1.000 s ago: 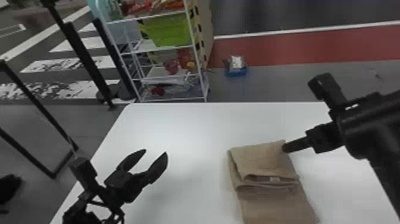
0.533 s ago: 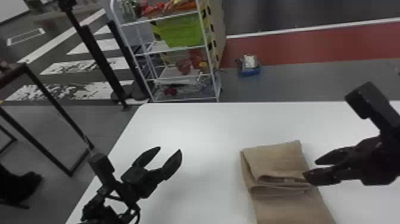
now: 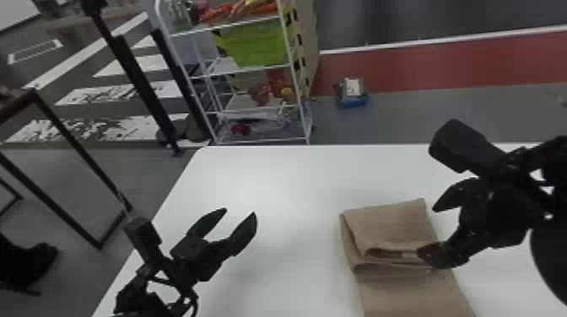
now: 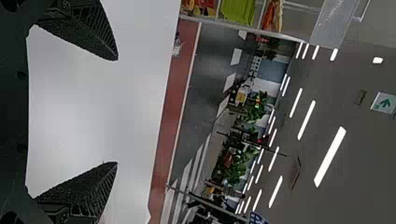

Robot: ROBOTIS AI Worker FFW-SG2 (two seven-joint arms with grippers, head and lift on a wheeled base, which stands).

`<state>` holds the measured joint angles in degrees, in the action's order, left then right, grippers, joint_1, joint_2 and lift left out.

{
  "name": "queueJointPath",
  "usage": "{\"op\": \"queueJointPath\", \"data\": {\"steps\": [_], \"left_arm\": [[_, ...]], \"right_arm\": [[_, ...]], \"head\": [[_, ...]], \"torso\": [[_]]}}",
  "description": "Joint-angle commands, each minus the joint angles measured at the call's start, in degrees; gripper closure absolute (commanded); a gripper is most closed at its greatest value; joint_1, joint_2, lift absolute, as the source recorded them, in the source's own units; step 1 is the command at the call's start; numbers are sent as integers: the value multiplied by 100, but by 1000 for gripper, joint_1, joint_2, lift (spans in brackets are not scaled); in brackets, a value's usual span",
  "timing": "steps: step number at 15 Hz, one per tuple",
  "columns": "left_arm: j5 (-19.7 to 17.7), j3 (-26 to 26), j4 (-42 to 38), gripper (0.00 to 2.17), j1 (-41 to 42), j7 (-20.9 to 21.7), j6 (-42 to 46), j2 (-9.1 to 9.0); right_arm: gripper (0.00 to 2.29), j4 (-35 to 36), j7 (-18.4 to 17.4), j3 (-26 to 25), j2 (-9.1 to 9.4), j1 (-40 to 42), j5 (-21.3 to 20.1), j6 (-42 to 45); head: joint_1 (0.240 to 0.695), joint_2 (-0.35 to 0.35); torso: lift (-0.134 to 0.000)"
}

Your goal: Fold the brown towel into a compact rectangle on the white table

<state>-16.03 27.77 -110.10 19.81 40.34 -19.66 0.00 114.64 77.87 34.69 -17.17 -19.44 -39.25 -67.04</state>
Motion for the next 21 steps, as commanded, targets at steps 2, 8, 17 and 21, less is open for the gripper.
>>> {"op": "queueJointPath", "data": {"steps": [2,8,17,21], "left_arm": [[-5,0,-11,83,5,-9,1,-15],[-5,0,7,83,5,-17,1,-15],[-14,18,7,83,40,-35,1,-15],[-14,18,7,83,40,-26,1,-15]], "right_arm": [[174,-188,45,688,-58,-122,-302,10],[188,-830,45,1171,117,-359,-724,414],[191,-1515,45,1892,416,-702,-952,450],[289,-1735,45,1954,469,-719,-1049,485]], "head": [[695,347],[695,350],[695,350],[695,350]], "torso": [[-124],[-124],[-124],[-124]]}}
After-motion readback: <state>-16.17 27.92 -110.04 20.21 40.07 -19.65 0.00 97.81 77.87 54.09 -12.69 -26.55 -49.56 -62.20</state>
